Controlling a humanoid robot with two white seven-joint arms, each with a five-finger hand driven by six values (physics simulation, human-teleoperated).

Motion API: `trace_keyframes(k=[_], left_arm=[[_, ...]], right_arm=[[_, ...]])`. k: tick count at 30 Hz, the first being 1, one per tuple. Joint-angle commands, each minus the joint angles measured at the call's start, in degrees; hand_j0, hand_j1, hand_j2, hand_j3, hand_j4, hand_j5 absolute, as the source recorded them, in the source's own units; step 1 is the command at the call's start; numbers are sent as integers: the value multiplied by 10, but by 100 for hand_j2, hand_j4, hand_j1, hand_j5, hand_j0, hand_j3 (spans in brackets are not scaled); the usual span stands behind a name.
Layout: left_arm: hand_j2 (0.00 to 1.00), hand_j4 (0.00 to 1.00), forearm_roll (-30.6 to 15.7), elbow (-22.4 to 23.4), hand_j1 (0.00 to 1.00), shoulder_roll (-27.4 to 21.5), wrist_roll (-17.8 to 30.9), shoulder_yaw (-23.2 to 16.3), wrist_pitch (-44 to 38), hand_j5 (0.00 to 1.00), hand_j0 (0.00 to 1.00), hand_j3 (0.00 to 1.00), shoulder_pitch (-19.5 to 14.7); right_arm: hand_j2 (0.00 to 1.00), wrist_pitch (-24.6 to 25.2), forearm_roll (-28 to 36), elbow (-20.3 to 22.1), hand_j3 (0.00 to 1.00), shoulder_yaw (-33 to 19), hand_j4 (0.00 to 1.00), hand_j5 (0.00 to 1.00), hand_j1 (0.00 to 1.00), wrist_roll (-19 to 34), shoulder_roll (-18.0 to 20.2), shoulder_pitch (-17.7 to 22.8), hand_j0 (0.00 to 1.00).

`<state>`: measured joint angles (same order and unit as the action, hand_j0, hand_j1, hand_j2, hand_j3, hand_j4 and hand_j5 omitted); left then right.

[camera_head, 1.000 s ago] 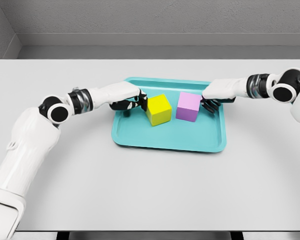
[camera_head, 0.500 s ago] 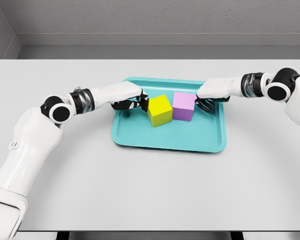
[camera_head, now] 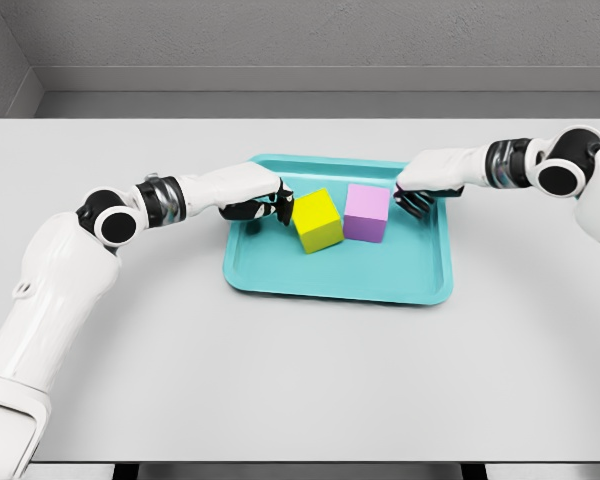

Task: Push two cubes

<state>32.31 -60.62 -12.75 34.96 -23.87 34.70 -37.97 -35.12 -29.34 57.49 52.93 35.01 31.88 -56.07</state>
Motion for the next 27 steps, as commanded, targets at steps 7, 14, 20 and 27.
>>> trace_keyframes(k=[7,14,20,27], left_arm=[[42,42,6,1,42,0,0,-1,3,42,42,42,-3],[42,42,-5,-14,42,-2,0,-1,3,42,42,42,-4],[42,42,-15,-14,42,-15,0,-1,3,42,42,42,-4],[42,42,-32,-12,42,-41,0,-1,3,42,42,42,-5]], right_arm=[[12,1,3,16,12,1,12,12,12,0,54,-12,12],[12,1,4,24,12,25,12,12,12,0,61,-15,12],[12,1,4,33,12,38,12,12,12,0,60,-17,12],[12,1,4,24,12,38,12,12,12,0,53,-19,12]])
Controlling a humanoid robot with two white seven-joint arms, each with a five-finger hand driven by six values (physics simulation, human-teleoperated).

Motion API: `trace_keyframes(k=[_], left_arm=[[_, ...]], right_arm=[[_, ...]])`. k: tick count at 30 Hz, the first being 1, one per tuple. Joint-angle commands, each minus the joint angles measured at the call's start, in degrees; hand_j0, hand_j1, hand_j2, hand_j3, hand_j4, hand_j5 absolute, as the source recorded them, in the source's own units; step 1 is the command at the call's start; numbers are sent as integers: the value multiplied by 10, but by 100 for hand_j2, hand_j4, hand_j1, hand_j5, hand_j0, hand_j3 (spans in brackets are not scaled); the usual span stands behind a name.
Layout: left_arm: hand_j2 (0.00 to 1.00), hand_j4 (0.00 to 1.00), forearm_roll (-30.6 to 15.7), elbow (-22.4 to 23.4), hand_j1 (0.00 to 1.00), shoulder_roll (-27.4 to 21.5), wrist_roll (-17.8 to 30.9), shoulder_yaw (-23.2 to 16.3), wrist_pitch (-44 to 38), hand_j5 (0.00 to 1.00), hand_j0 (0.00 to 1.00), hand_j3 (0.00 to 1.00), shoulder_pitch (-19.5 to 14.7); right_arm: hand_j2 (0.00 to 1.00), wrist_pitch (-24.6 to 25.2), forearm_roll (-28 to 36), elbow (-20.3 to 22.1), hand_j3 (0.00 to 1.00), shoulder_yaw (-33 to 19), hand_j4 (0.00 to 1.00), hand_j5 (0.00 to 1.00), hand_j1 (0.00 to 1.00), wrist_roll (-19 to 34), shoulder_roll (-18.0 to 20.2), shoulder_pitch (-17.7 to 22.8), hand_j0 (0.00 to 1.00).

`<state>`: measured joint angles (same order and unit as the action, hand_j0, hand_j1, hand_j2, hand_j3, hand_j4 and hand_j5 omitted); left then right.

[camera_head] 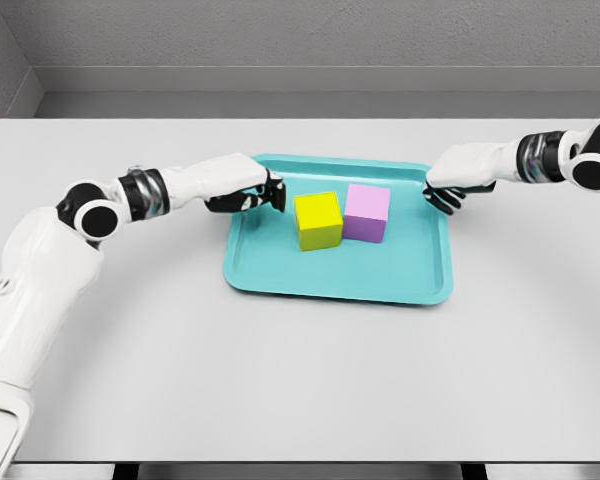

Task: Push two cubes

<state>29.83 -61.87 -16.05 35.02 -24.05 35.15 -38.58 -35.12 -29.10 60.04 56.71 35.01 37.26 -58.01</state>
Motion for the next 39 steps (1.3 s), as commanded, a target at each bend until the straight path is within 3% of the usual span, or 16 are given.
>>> trace_keyframes(k=[1,5,7,13,26,39], left_arm=[[42,42,-7,3,42,-13,0,1,-1,42,42,42,0],[42,42,-6,4,42,-7,0,1,-1,42,42,42,-3],[42,42,-4,11,42,-1,0,1,-1,42,42,42,-4],[41,41,2,41,41,13,0,-1,-1,41,41,41,-11],[41,41,2,87,41,43,0,-2,-1,41,41,41,-26],[39,39,6,96,39,67,0,-6,-1,39,39,39,-33]], right_arm=[[12,1,2,-2,12,0,12,12,12,0,-1,0,12],[12,1,-1,-11,12,0,12,12,12,0,-11,-6,12],[12,1,-20,-73,12,-2,12,12,12,0,-47,-16,12],[11,1,-21,-95,11,-5,11,11,11,0,-54,-29,11],[12,1,-25,-95,12,-5,12,12,12,0,-73,-35,12],[12,1,-25,-91,12,-4,12,12,12,0,-83,-37,12]])
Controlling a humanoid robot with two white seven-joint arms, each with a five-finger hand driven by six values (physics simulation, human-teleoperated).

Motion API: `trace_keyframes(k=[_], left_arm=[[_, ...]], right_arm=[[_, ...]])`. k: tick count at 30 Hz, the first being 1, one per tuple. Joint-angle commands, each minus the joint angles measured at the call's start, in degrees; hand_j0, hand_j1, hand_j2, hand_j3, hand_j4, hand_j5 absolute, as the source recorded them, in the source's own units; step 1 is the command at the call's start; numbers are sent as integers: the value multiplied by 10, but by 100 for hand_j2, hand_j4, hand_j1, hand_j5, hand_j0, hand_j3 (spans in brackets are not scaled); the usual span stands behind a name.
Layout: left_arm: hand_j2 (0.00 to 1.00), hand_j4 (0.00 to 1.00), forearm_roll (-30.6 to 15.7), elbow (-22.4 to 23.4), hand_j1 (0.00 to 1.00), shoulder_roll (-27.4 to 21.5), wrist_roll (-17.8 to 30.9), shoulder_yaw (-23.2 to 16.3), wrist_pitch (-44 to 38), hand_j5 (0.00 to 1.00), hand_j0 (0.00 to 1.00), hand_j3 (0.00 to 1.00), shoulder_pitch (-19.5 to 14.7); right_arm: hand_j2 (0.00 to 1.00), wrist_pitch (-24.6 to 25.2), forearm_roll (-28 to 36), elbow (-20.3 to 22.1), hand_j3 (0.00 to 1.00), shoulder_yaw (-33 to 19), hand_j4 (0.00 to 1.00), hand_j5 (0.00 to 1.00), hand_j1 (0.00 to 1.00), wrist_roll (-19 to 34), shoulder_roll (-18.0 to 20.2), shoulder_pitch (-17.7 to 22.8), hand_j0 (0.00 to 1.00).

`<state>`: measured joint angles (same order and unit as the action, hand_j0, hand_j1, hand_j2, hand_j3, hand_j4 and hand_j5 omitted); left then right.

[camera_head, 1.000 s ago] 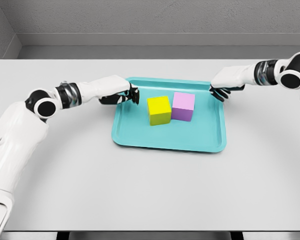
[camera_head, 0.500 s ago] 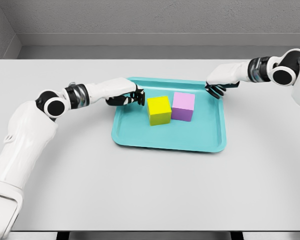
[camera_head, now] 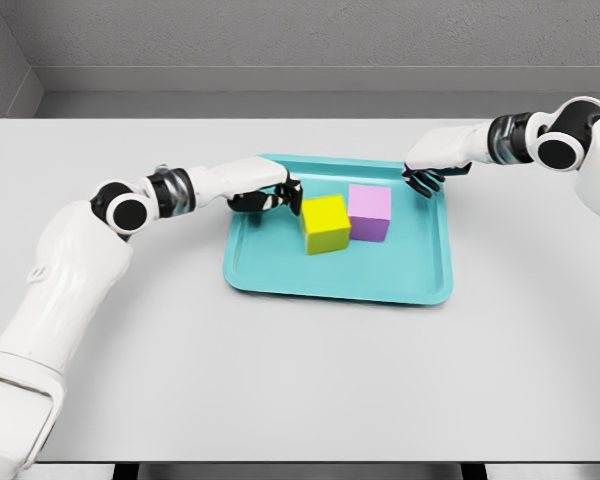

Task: Push two cubes

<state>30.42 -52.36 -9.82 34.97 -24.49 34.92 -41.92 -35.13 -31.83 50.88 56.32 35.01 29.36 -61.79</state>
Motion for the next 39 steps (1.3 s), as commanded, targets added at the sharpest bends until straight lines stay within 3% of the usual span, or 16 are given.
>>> trace_keyframes(k=[1,14,18,20,25,27,29,30,34,36,39], left_arm=[[39,39,0,1,39,5,0,-1,1,39,39,39,0],[39,39,-10,-2,39,-4,0,3,1,39,39,39,-3],[39,39,-49,-15,39,-10,0,3,1,39,39,39,-1],[39,39,-97,-64,39,-46,0,-2,1,39,39,39,2],[39,39,-138,-136,39,-88,0,-2,1,39,39,39,22],[39,39,-167,-191,39,-116,0,-3,1,39,39,39,47],[39,39,-177,-274,39,-133,0,-2,1,39,39,39,95],[39,39,-186,-289,39,-136,0,-2,1,39,39,39,105],[38,38,-182,-301,38,-134,0,-4,1,38,38,38,130],[38,38,-176,-299,38,-129,0,-36,1,38,38,38,128],[38,38,-132,-274,38,-87,0,-37,1,38,38,38,128]], right_arm=[[12,1,2,0,12,1,12,12,12,0,-4,0,12],[12,1,-11,-1,12,-4,12,12,12,0,-10,-13,12],[12,1,-26,-1,12,-3,12,12,12,0,-17,-17,12],[12,1,-32,-2,12,0,12,12,12,0,-26,-18,12],[11,1,-70,-2,11,1,11,11,11,0,-36,-23,11],[11,1,-92,-2,11,-2,11,11,11,0,-42,-26,11],[11,1,-95,-1,11,-2,11,11,11,0,-46,-27,11],[10,1,-102,0,10,-2,10,10,10,0,-47,-28,10],[10,1,-133,2,10,-2,10,10,10,0,-55,-33,10],[10,1,-138,4,10,-2,10,10,10,0,-63,-38,10],[10,1,-139,7,10,1,10,10,10,0,-65,-38,10]])
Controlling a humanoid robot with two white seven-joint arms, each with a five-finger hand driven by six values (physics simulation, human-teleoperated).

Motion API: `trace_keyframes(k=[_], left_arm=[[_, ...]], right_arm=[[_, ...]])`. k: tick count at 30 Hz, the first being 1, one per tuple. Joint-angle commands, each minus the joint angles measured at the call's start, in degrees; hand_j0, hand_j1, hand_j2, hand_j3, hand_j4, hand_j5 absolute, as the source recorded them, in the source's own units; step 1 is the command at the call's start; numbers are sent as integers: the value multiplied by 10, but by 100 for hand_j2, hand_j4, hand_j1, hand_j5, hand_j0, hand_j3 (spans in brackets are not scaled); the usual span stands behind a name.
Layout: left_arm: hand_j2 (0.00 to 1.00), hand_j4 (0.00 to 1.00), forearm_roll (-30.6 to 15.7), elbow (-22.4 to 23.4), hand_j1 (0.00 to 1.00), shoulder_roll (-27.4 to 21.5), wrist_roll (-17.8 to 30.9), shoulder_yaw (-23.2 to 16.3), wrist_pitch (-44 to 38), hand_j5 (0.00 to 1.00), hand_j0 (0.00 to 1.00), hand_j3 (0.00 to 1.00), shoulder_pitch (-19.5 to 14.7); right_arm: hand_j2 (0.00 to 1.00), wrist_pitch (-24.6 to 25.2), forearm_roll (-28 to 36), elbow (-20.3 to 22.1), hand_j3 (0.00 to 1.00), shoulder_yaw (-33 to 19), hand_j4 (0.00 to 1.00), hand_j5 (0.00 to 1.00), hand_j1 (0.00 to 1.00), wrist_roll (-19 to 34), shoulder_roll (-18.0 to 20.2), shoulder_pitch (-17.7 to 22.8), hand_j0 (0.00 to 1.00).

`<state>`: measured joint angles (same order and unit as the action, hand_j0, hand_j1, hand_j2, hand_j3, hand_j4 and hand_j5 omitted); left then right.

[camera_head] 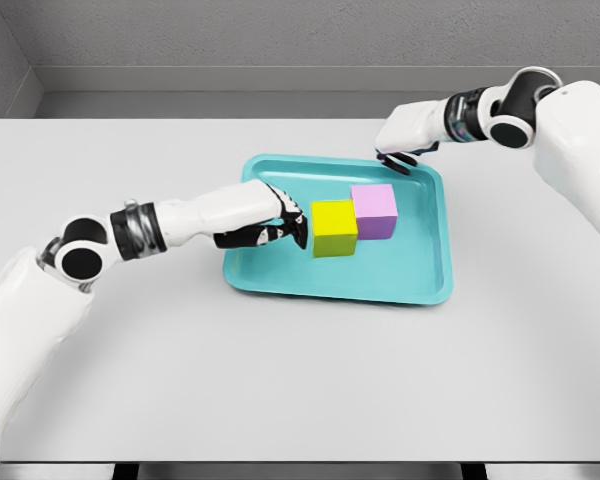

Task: Push two cubes

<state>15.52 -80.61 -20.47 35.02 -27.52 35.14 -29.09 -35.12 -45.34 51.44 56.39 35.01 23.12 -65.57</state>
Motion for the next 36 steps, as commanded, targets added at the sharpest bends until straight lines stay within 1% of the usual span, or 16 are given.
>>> trace_keyframes(k=[1,2,3,7,9,19,21,23,26,30,31,33,36], left_arm=[[38,38,35,20,38,33,0,-8,-1,38,38,38,1],[38,38,45,21,38,45,0,-9,-1,38,38,38,1],[37,37,50,34,37,51,0,-17,-1,37,37,37,1],[37,37,50,48,37,54,0,-19,-1,37,37,37,1],[37,37,50,50,37,55,0,-19,-1,37,37,37,8],[36,36,50,54,36,70,0,-19,-1,36,36,36,14],[36,36,48,64,36,76,0,-19,-1,36,36,36,14],[36,36,44,63,36,76,0,-19,-1,36,36,36,22],[36,36,43,63,36,76,0,-19,-1,36,36,36,22],[36,36,47,64,36,82,0,-19,-1,36,36,36,21],[36,36,48,68,36,89,0,-18,-1,36,36,36,21],[36,36,47,101,36,104,0,-18,-1,36,36,36,16],[36,36,47,111,36,105,0,-18,-1,36,36,36,11]], right_arm=[[10,1,-4,4,10,1,10,10,10,0,-5,0,10],[10,1,-4,6,10,1,10,10,10,0,-6,0,10],[10,1,-4,6,10,2,10,10,10,0,-6,0,10],[10,1,-4,7,10,4,10,10,10,0,-10,1,10],[10,1,-4,13,10,12,10,10,10,0,-10,1,10],[11,1,-3,25,11,12,11,11,11,0,-8,4,11],[11,1,-3,29,11,12,11,11,11,0,-7,4,11],[11,1,-1,28,11,7,11,11,11,0,-4,1,11],[12,1,1,27,12,-8,12,12,12,0,0,-2,12],[12,1,1,27,12,-15,12,12,12,0,0,-4,12],[12,1,0,27,12,-15,12,12,12,0,0,-4,12],[12,1,-3,26,12,-22,12,12,12,0,1,-4,12],[12,1,-5,24,12,-27,12,12,12,0,10,-3,12]])
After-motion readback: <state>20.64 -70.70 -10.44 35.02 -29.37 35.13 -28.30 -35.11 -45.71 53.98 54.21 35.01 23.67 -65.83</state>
